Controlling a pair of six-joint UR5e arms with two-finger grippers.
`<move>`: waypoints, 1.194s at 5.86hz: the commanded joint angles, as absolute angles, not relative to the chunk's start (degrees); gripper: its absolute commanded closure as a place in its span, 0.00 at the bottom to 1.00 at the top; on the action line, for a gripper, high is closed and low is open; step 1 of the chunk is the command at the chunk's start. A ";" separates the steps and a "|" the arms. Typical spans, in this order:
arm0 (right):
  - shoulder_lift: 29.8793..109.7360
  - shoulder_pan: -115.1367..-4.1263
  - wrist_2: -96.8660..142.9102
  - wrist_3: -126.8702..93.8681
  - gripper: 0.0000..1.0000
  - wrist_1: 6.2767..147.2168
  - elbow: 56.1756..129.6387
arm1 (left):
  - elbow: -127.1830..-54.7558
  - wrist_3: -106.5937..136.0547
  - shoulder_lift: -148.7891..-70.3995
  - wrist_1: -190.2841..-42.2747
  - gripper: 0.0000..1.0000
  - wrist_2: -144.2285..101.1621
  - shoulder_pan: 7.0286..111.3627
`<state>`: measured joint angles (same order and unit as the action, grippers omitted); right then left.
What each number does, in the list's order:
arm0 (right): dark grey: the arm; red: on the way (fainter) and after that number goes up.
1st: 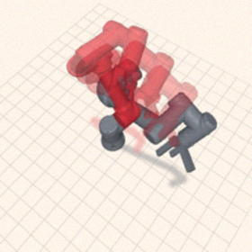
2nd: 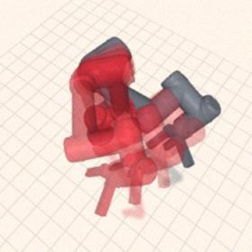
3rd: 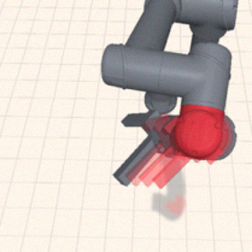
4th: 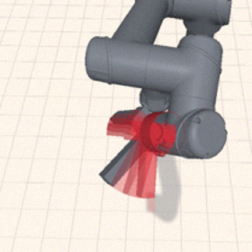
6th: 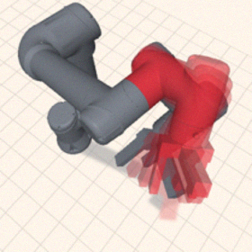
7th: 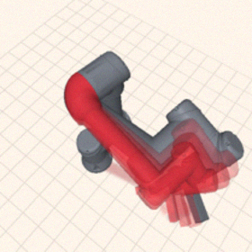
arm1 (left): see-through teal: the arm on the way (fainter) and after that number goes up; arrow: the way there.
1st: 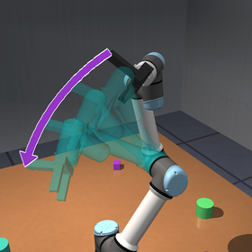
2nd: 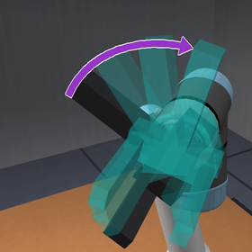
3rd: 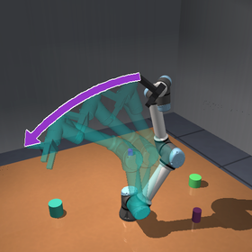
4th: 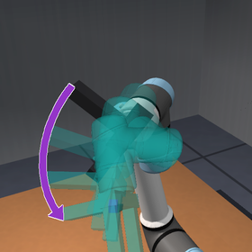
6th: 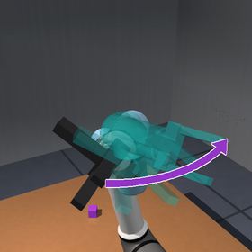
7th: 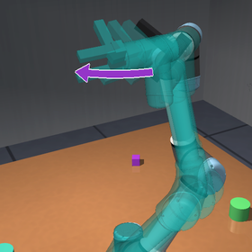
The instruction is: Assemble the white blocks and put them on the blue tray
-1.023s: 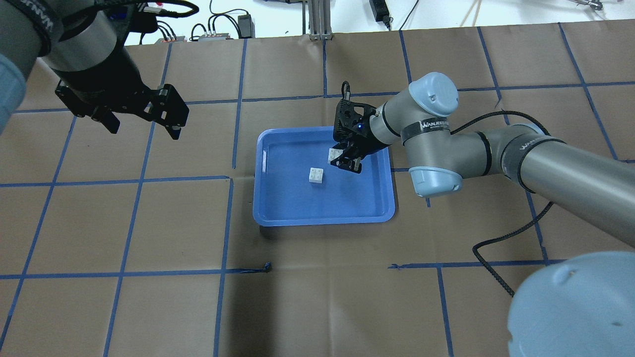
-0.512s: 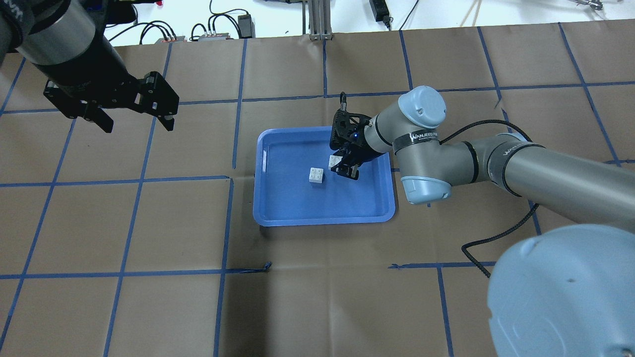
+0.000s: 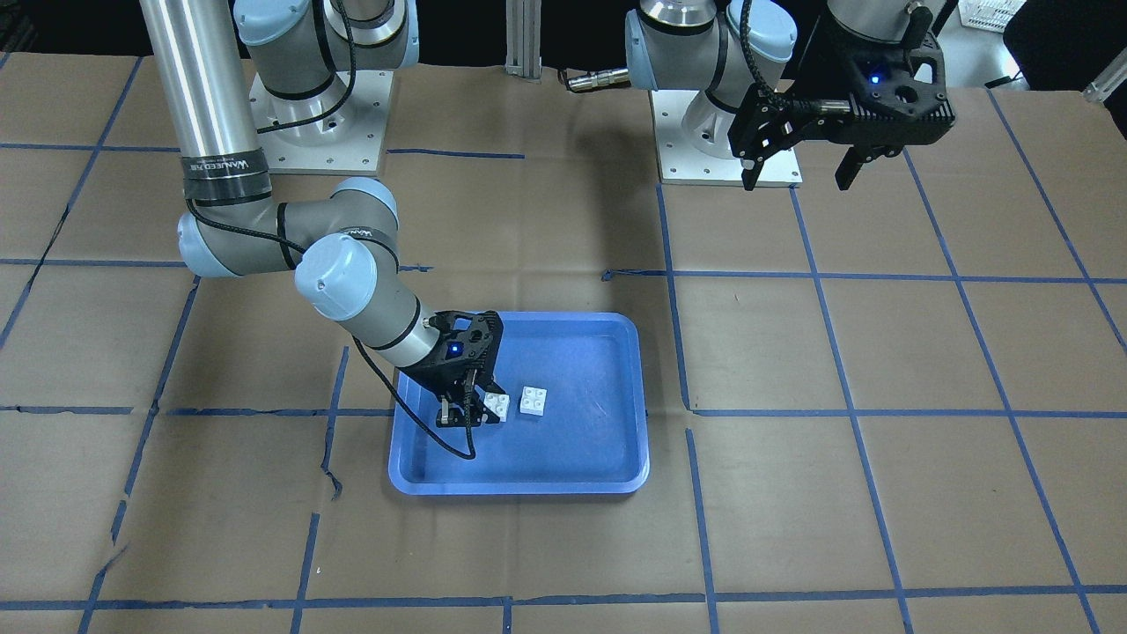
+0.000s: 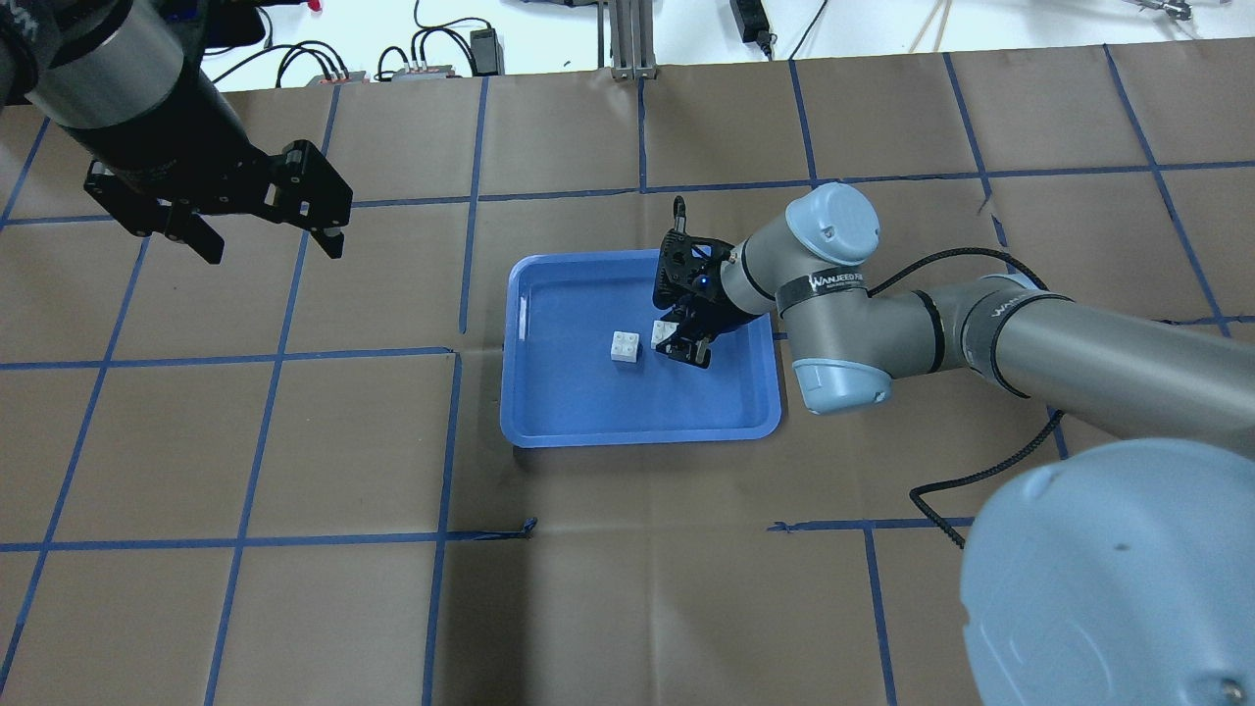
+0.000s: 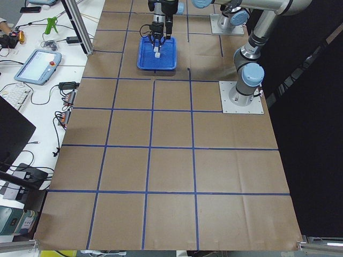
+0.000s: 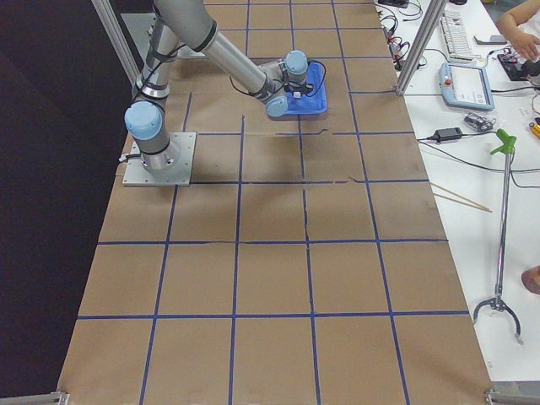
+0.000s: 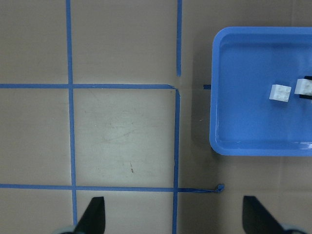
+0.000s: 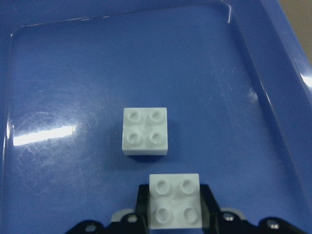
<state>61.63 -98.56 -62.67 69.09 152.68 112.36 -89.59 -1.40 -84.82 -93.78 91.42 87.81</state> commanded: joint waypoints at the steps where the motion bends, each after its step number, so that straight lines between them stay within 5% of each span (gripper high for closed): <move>1: 62.05 -98.70 -62.58 69.43 0.81 152.67 112.41 | -89.56 -1.67 -84.81 -93.52 0.01 91.41 87.80; 7: 62.05 -100.28 -62.49 69.26 0.82 152.93 112.85 | -89.47 -1.49 -84.90 -93.25 0.01 91.32 87.80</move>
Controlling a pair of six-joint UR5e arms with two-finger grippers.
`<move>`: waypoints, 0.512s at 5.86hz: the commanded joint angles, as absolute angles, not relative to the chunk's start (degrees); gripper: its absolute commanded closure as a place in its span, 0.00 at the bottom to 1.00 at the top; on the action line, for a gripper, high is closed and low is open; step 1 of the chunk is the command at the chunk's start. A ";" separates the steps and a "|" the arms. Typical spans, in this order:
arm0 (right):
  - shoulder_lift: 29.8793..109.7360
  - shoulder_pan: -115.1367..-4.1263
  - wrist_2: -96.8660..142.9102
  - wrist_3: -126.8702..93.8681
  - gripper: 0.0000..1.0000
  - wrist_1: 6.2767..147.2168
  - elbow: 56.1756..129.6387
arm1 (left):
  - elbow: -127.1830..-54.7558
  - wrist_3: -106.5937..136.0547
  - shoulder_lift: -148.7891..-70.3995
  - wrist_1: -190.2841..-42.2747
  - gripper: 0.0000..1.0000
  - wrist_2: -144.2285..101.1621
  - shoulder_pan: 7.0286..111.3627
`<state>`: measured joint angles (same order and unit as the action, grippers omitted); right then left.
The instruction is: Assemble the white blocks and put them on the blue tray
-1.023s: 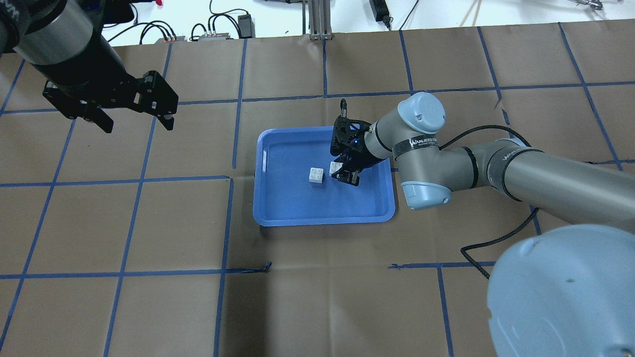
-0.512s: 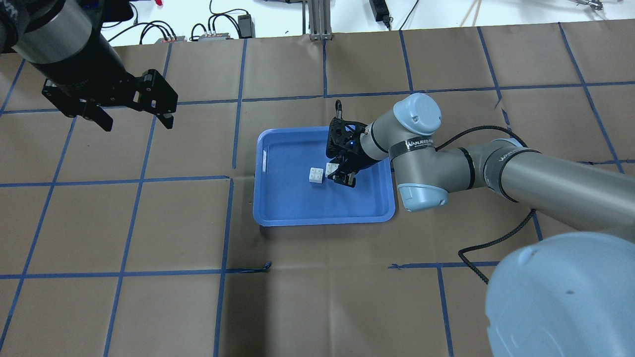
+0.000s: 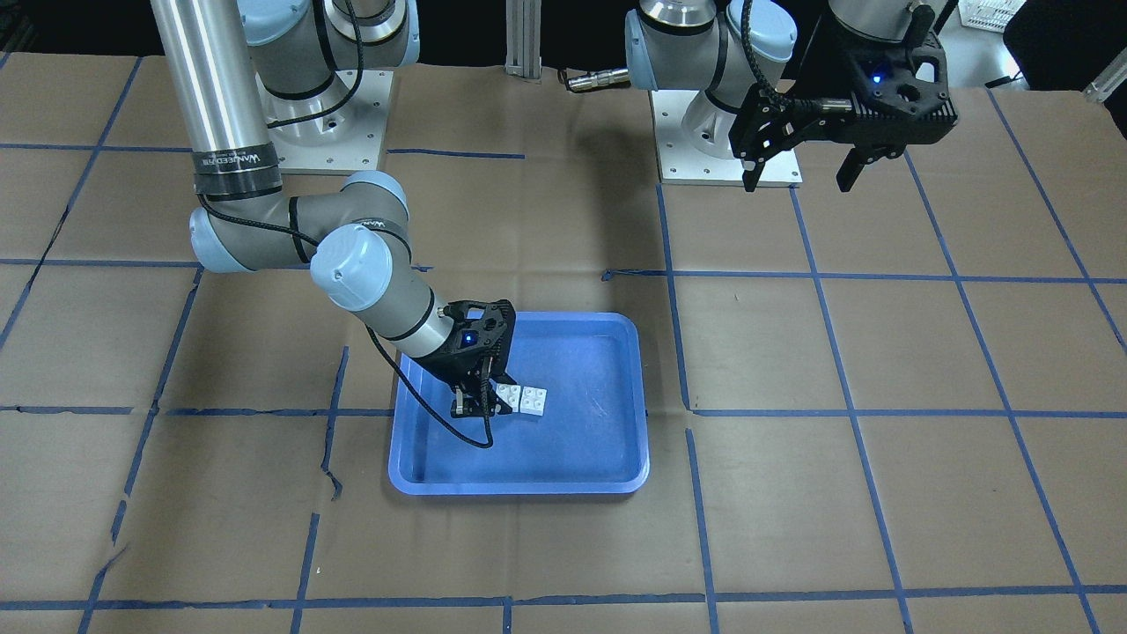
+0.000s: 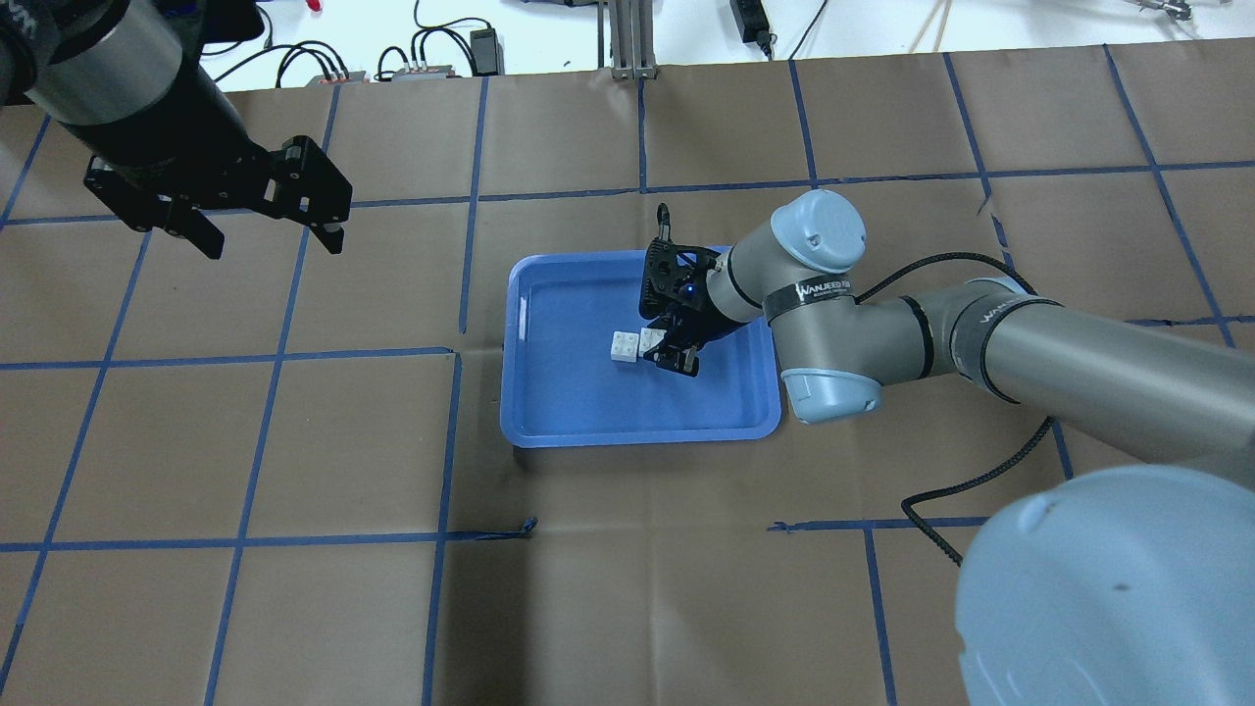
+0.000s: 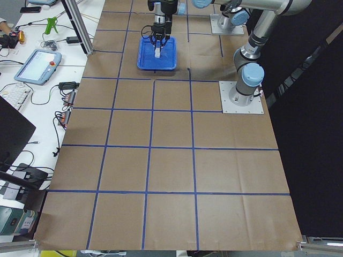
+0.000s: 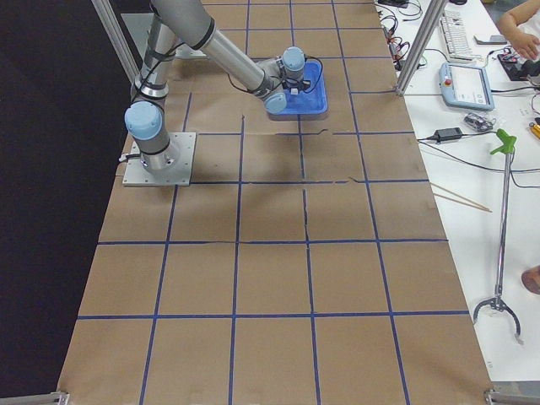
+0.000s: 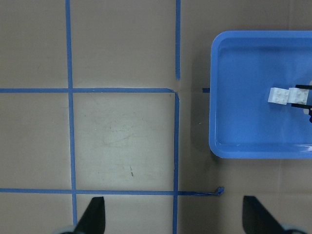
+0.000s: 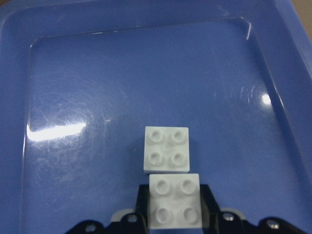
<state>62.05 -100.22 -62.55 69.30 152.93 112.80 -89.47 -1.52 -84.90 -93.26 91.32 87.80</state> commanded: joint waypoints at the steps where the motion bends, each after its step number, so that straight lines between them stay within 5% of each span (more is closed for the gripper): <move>1: 61.88 -100.54 -62.58 69.34 0.82 152.93 112.85 | -89.47 -1.41 -84.90 -93.25 0.01 91.32 87.80; 3: 61.53 -100.90 -62.58 69.35 0.82 152.93 112.85 | -89.47 -1.41 -84.90 -93.25 0.01 91.32 87.80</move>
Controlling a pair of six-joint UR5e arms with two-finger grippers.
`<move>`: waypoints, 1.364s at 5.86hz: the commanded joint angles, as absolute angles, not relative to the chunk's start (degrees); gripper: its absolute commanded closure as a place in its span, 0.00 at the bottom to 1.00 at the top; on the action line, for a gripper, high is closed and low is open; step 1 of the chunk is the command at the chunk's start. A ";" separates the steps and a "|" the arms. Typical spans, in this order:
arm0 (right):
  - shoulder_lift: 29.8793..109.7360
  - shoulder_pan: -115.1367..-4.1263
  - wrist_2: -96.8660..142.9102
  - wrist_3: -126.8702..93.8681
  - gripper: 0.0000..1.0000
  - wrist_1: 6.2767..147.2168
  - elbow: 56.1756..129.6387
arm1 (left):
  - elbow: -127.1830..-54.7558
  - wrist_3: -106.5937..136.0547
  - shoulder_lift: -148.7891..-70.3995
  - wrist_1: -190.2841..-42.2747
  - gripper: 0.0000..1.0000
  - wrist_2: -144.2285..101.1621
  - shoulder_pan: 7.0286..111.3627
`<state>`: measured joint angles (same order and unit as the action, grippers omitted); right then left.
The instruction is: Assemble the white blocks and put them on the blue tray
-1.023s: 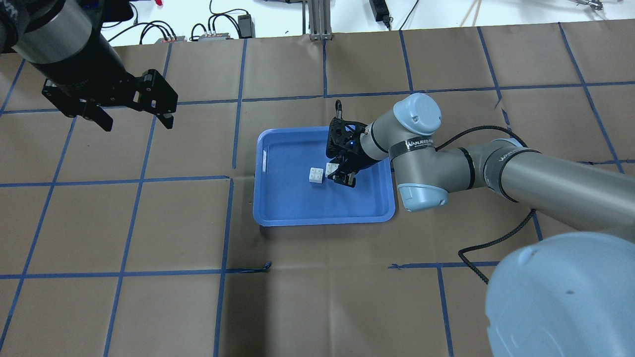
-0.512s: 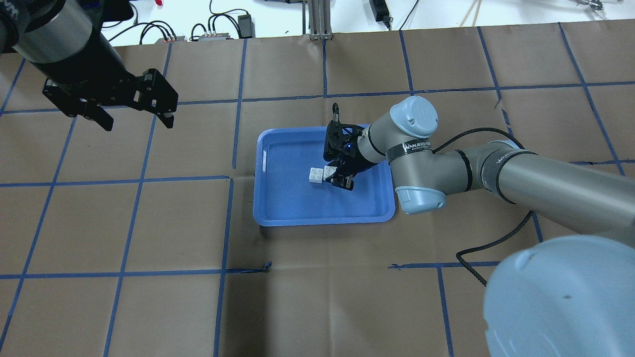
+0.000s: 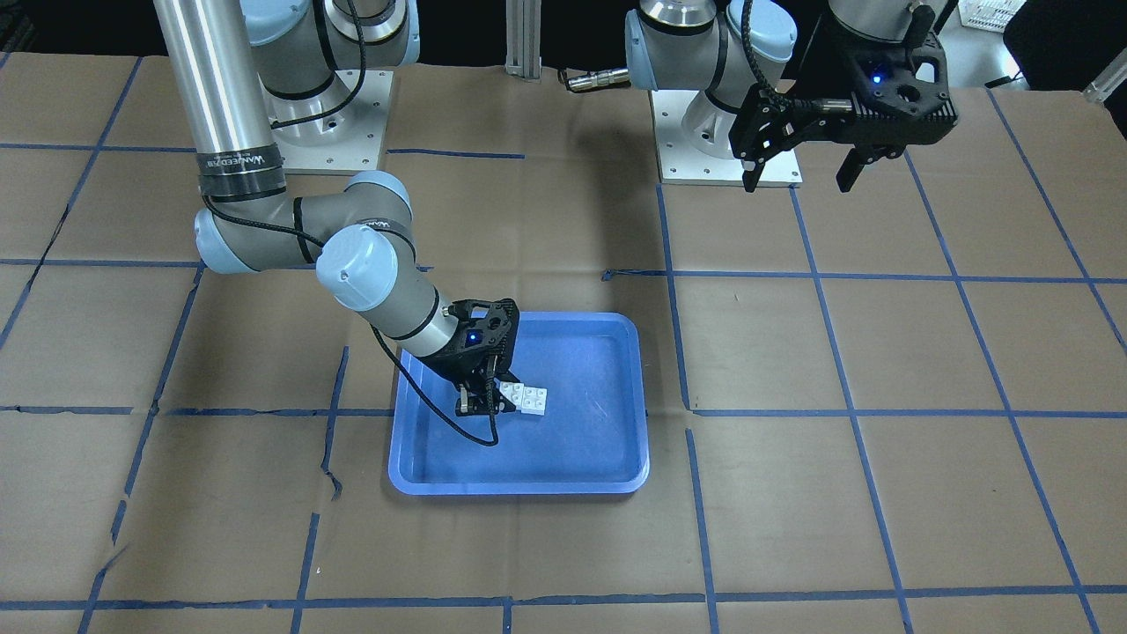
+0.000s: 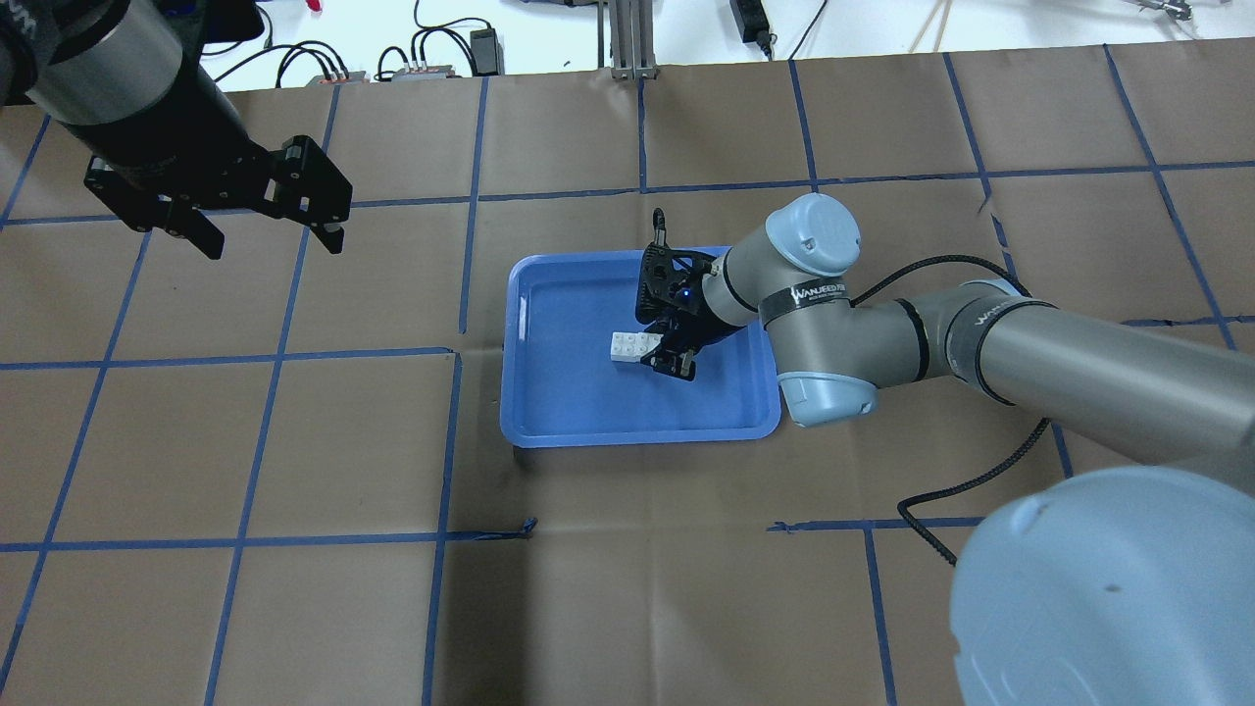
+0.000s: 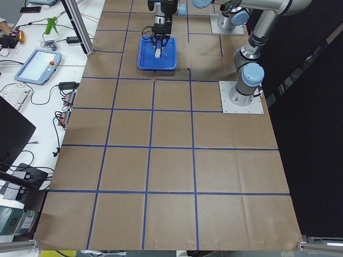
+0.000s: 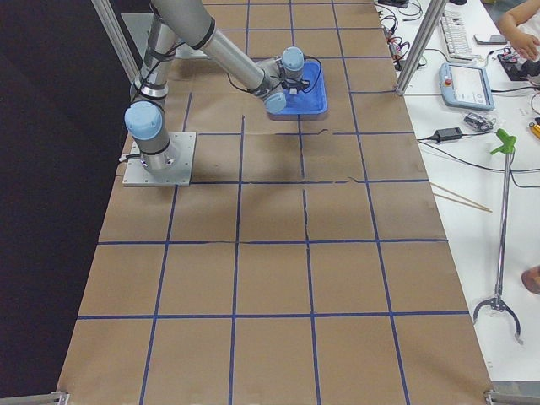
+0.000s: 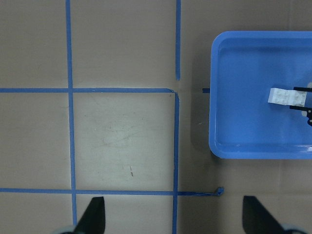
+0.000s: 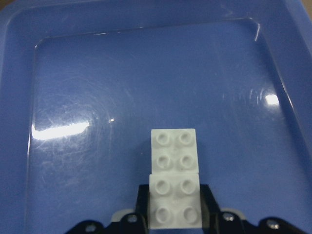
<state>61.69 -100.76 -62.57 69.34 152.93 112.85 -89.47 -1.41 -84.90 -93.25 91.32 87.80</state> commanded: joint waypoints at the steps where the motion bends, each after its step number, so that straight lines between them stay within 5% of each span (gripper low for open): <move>1: 61.52 -100.90 -62.58 69.35 0.82 152.93 112.85 | -89.47 -1.41 -84.90 -93.25 0.01 91.32 87.80; 8: 61.26 -100.90 -62.32 69.17 0.82 154.42 113.03 | -89.47 -1.49 -84.90 -93.25 0.01 91.32 87.63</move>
